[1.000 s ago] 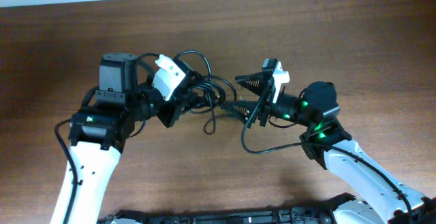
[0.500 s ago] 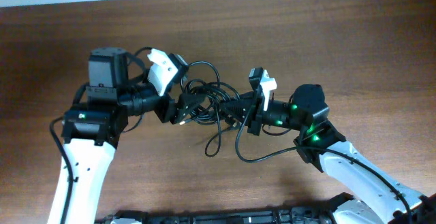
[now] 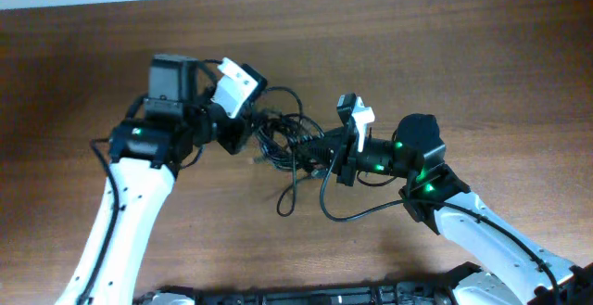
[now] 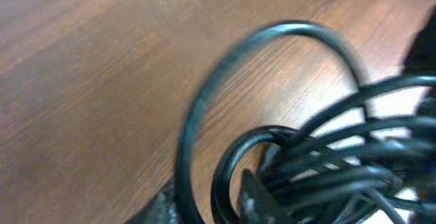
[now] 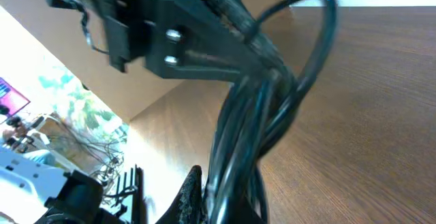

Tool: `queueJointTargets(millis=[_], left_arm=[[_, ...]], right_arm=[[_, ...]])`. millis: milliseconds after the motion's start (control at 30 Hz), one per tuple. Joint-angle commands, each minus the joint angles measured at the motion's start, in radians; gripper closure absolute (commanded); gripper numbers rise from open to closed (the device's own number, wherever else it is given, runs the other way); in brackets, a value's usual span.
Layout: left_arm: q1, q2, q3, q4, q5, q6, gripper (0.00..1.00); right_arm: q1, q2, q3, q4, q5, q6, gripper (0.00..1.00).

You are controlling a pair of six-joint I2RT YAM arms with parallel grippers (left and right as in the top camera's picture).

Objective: Untangle cables

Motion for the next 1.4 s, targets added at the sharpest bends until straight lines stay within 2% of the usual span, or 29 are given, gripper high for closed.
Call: queueJointTargets(millis=[0, 67, 167, 200, 233, 267, 300, 333, 367, 400, 433, 500, 533, 567, 600, 633, 667, 700, 733, 767, 833, 933, 1000, 1033, 1067, 1167, 1200, 1367], left_arm=[[-0.002, 0.035, 0.018, 0.010, -0.249, -0.167, 0.98], [-0.002, 0.048, 0.018, 0.014, -0.321, -0.242, 1.00], [-0.002, 0.058, 0.018, 0.033, -0.474, -0.420, 1.00], [-0.002, 0.058, 0.018, 0.037, -0.461, -0.414, 1.00], [-0.002, 0.058, 0.018, 0.037, -0.404, -0.375, 0.96], [-0.002, 0.058, 0.018, 0.037, -0.327, -0.320, 0.83], [-0.001, 0.058, 0.018, 0.044, -0.316, -0.321, 0.96], [0.014, 0.058, 0.019, 0.049, -0.427, -0.432, 1.00], [0.055, 0.057, 0.024, 0.047, -0.611, -0.616, 1.00], [0.124, 0.050, 0.028, 0.048, -0.674, -0.790, 1.00], [0.207, 0.039, 0.029, 0.047, -0.623, -0.946, 1.00], [0.360, 0.038, 0.028, 0.047, -0.397, -1.192, 1.00], [0.397, 0.038, 0.028, 0.048, -0.327, -1.223, 0.98], [0.426, 0.038, 0.028, 0.042, -0.285, -1.221, 0.85], [0.426, 0.038, 0.028, 0.016, -0.285, -1.199, 0.64], [0.420, 0.038, 0.028, -0.001, -0.264, -1.135, 0.49], [0.410, 0.038, 0.028, -0.001, -0.204, -1.028, 0.34], [0.402, 0.038, 0.028, 0.003, -0.154, -0.930, 0.29], [0.381, 0.038, 0.028, 0.007, -0.056, -0.731, 0.11], [0.366, 0.038, 0.028, 0.001, 0.023, -0.600, 0.06], [0.319, 0.038, 0.028, -0.010, 0.141, -0.419, 0.04], [0.269, 0.038, 0.028, -0.009, 0.140, -0.383, 0.07], [0.255, 0.038, 0.028, -0.003, 0.127, -0.300, 0.07], [0.256, 0.038, 0.028, 0.016, 0.073, -0.297, 0.01], [0.256, 0.038, 0.028, 0.073, 0.011, -0.297, 0.01], [0.256, 0.038, 0.028, 0.204, 0.012, -0.303, 0.01], [0.256, 0.038, 0.028, 0.241, 0.012, -0.347, 0.01], [0.256, 0.038, 0.028, 0.253, 0.012, -0.426, 0.01]], right_arm=[[0.004, -0.003, 0.008, 0.063, -0.126, -0.003, 0.96], [0.004, -0.003, 0.008, 0.081, -0.156, 0.000, 0.96], [0.004, -0.003, 0.008, 0.081, -0.158, -0.001, 0.96], [0.004, -0.003, 0.008, 0.081, -0.148, -0.001, 0.96], [0.004, -0.003, 0.008, 0.081, -0.135, -0.001, 0.96], [0.004, -0.003, 0.008, 0.081, -0.116, -0.001, 0.96], [0.004, -0.003, 0.008, 0.081, -0.115, -0.001, 0.96], [0.004, -0.003, 0.008, 0.080, -0.116, -0.001, 0.96], [0.004, -0.003, 0.008, 0.071, -0.117, -0.001, 0.96], [0.004, -0.003, 0.008, 0.049, -0.117, -0.001, 0.96], [0.004, -0.003, 0.008, 0.026, -0.116, -0.002, 0.96], [0.004, -0.003, 0.008, 0.005, -0.112, -0.005, 0.96], [0.004, -0.003, 0.008, 0.006, -0.112, -0.005, 0.96], [0.004, -0.003, 0.008, 0.005, -0.112, -0.005, 0.96], [0.004, -0.003, 0.008, 0.006, -0.112, -0.005, 0.96], [0.004, -0.003, 0.008, 0.005, -0.104, -0.005, 0.96], [0.004, -0.003, 0.008, 0.006, -0.091, -0.005, 0.96], [0.004, -0.003, 0.008, 0.006, -0.085, -0.005, 0.96], [0.004, -0.003, 0.008, 0.006, -0.085, -0.005, 0.96], [0.004, -0.003, 0.008, 0.006, -0.085, -0.005, 0.96], [0.004, -0.003, 0.008, 0.006, -0.082, -0.005, 0.96], [0.004, -0.003, 0.008, 0.006, -0.082, -0.005, 0.96], [0.004, -0.003, 0.008, 0.006, -0.082, -0.004, 0.96], [0.004, -0.003, 0.008, 0.006, -0.082, -0.004, 0.96], [0.004, -0.003, 0.008, 0.006, -0.082, -0.004, 0.96], [0.004, -0.003, 0.008, 0.006, -0.087, 0.000, 0.96], [0.004, -0.003, 0.008, 0.006, -0.087, 0.008, 0.96], [0.004, -0.003, 0.008, 0.010, -0.086, 0.027, 0.96]])
